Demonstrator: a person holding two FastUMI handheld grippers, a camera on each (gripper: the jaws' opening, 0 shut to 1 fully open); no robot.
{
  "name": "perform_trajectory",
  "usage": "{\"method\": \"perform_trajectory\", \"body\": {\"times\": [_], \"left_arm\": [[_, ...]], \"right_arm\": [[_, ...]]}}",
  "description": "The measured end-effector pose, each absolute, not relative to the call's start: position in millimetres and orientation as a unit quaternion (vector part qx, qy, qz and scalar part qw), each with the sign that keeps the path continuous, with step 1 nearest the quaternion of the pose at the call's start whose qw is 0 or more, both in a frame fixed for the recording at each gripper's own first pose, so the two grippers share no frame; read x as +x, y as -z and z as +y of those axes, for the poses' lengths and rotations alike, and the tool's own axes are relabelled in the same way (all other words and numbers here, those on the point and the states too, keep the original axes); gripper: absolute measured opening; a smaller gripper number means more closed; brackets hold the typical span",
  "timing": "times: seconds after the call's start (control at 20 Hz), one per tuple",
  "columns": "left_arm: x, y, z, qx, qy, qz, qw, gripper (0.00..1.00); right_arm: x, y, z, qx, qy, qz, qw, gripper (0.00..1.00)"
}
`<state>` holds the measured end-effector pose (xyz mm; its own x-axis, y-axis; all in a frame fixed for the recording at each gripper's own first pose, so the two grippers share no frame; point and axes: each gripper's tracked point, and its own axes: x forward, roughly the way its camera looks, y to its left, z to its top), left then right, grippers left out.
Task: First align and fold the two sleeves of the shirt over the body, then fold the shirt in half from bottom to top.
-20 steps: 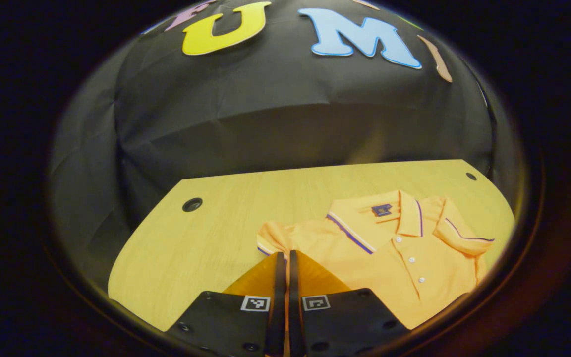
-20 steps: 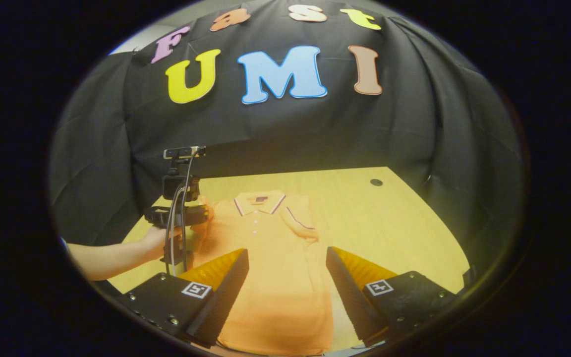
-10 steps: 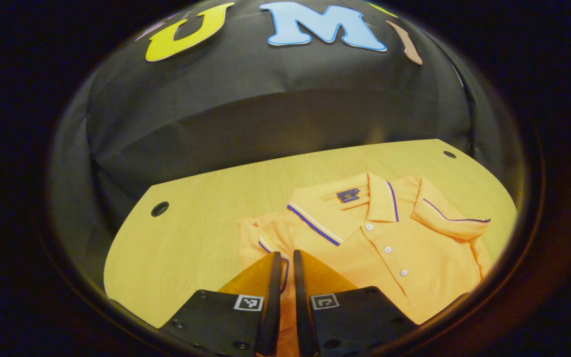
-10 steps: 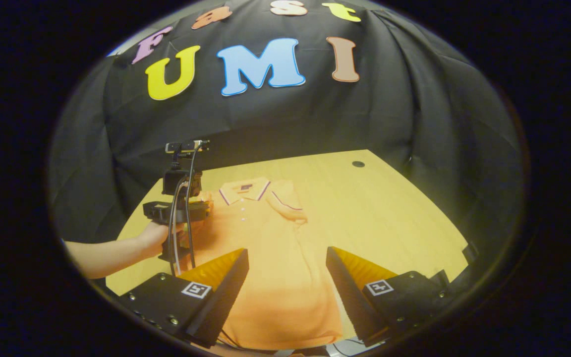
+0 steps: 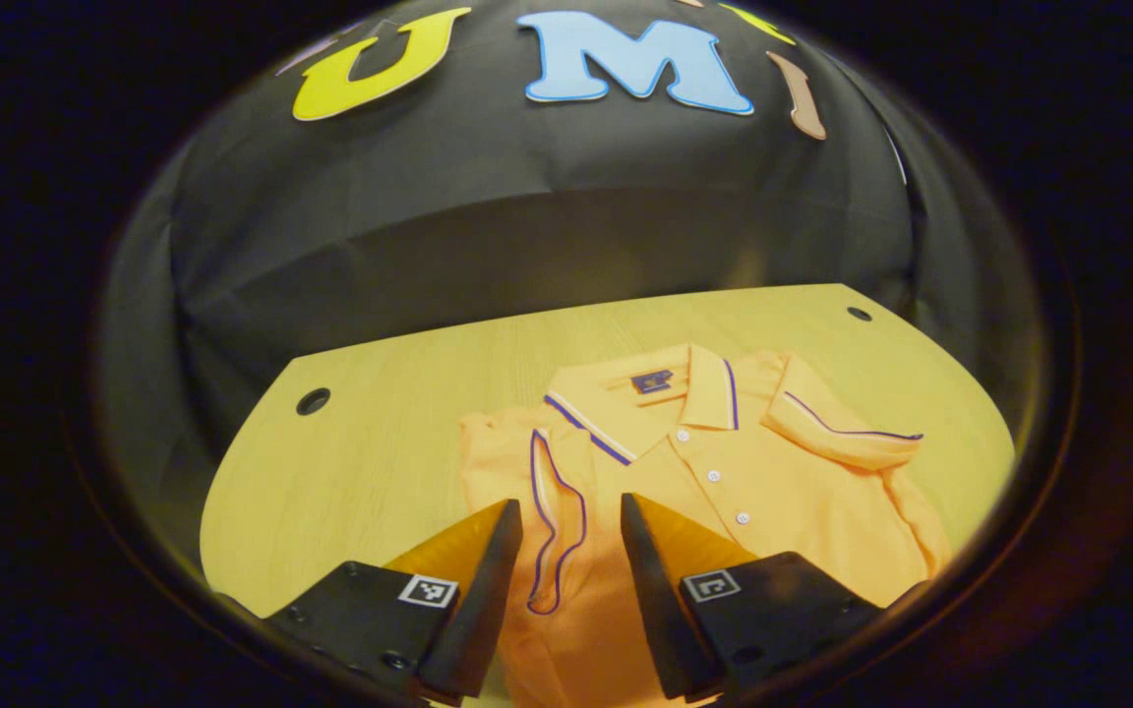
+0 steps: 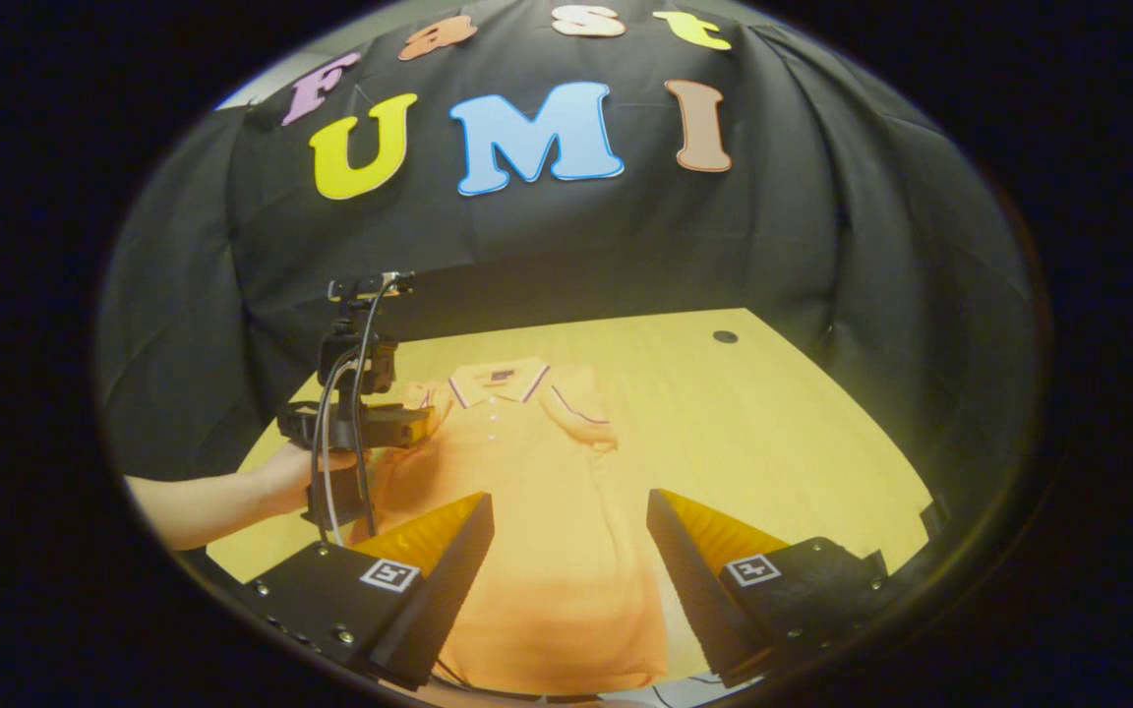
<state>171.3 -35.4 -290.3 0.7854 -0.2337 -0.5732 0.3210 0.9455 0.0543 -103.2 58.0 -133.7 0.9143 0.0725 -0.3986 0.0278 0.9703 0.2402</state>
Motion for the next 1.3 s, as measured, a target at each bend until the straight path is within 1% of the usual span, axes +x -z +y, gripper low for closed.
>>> {"method": "perform_trajectory", "body": {"times": [0.1,0.15,0.3,0.35,0.45,0.5,0.55,0.8,0.9,0.95,1.0,1.05,1.1,1.15,1.2,1.25,1.3], "left_arm": [[151,289,-37,0.075,0.154,0.298,0.939,0.8],[142,288,-36,0.076,0.155,0.297,0.939,0.82],[108,284,-33,0.077,0.159,0.298,0.938,0.96],[97,282,-32,0.08,0.158,0.298,0.938,0.98],[72,278,-30,0.083,0.162,0.299,0.937,0.97],[59,276,-28,0.084,0.162,0.301,0.936,0.95],[48,275,-25,0.086,0.161,0.303,0.935,0.97],[-9,272,-11,0.079,0.162,0.314,0.932,0.95],[-29,273,0,0.079,0.155,0.319,0.932,0.97],[-41,274,6,0.075,0.15,0.324,0.931,0.97],[-52,275,10,0.068,0.146,0.33,0.93,0.95],[-63,278,14,0.061,0.141,0.336,0.929,0.95],[-73,280,19,0.053,0.136,0.341,0.929,0.97],[-82,281,22,0.046,0.131,0.346,0.928,0.95],[-91,280,26,0.042,0.127,0.349,0.928,0.97],[-98,281,29,0.039,0.123,0.35,0.928,0.95],[-104,281,32,0.037,0.122,0.352,0.927,0.95]], "right_arm": [[-104,137,55,0.12,-0.019,0.207,0.971,0.97],[-107,141,54,0.118,-0.023,0.209,0.971,0.97],[-117,156,52,0.115,-0.037,0.218,0.968,0.97],[-119,160,51,0.115,-0.042,0.22,0.968,0.97],[-123,170,48,0.109,-0.049,0.226,0.967,0.97],[-125,175,46,0.105,-0.052,0.23,0.966,0.97],[-127,180,44,0.102,-0.055,0.235,0.965,0.97],[-137,204,39,0.101,-0.065,0.261,0.958,0.97],[-140,212,37,0.099,-0.069,0.27,0.955,0.97],[-143,217,37,0.096,-0.07,0.275,0.954,0.94],[-145,221,36,0.094,-0.071,0.28,0.953,0.97],[-148,227,36,0.094,-0.073,0.286,0.951,0.97],[-150,232,36,0.095,-0.074,0.292,0.949,0.97],[-153,237,36,0.096,-0.075,0.297,0.947,0.97],[-155,241,36,0.098,-0.075,0.302,0.945,0.97],[-157,245,37,0.099,-0.077,0.306,0.944,0.97],[-160,248,37,0.099,-0.078,0.309,0.943,0.97]]}}
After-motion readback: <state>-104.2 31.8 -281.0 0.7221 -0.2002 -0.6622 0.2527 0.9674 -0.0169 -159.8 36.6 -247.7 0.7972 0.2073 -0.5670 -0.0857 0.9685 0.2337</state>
